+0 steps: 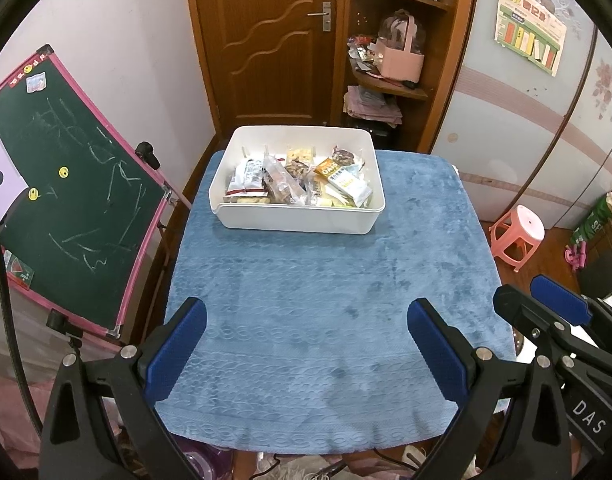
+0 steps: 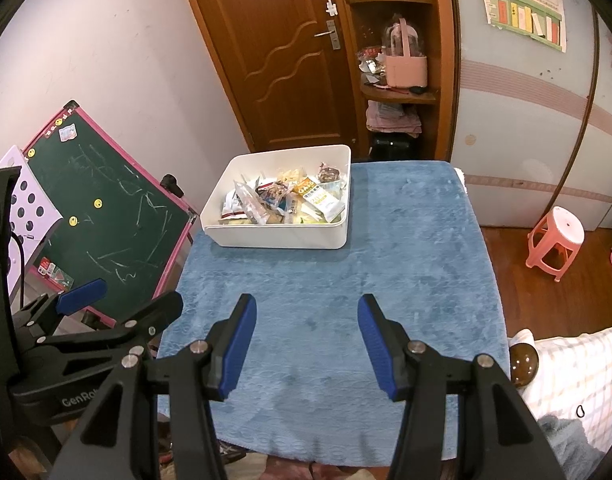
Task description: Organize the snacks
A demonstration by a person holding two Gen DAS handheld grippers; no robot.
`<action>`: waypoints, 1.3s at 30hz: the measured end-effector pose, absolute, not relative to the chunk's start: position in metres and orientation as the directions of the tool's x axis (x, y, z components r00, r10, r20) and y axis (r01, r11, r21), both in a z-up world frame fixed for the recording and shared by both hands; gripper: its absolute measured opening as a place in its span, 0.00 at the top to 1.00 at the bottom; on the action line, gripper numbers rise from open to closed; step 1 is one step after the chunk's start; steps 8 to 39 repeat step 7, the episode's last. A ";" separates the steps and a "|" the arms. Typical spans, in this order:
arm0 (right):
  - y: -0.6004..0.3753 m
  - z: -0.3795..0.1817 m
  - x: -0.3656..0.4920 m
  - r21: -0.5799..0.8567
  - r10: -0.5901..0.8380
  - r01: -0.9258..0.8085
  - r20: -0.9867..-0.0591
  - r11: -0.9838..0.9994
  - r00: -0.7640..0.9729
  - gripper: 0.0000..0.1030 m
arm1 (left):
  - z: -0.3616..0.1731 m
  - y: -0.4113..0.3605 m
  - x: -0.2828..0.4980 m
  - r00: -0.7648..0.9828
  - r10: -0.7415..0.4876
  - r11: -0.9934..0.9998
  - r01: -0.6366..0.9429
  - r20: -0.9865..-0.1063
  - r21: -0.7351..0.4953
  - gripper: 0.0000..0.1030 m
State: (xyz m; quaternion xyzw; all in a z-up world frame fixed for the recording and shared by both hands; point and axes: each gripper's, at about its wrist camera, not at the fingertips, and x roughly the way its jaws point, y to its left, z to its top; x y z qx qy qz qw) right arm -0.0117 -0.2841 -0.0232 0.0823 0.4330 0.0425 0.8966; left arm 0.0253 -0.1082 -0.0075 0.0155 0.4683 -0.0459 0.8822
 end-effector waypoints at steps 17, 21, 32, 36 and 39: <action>-0.280 -0.024 -0.010 0.185 0.148 -0.005 -0.773 0.983 0.617 0.48 | -0.008 -0.104 0.025 0.553 -0.065 0.995 0.094 -0.831 -0.015 0.03; -0.280 -0.024 -0.010 0.185 0.148 -0.005 -0.773 0.983 0.617 0.48 | -0.008 -0.104 0.025 0.553 -0.065 0.995 0.094 -0.831 -0.015 0.03; -0.280 -0.024 -0.010 0.185 0.148 -0.005 -0.773 0.983 0.617 0.48 | -0.008 -0.104 0.025 0.553 -0.065 0.995 0.094 -0.831 -0.015 0.03; -0.280 -0.024 -0.010 0.185 0.148 -0.005 -0.773 0.983 0.617 0.48 | -0.008 -0.104 0.025 0.553 -0.065 0.995 0.094 -0.831 -0.015 0.03; -0.280 -0.024 -0.010 0.185 0.148 -0.005 -0.773 0.983 0.617 0.48 | -0.008 -0.104 0.025 0.553 -0.065 0.995 0.094 -0.831 -0.015 0.03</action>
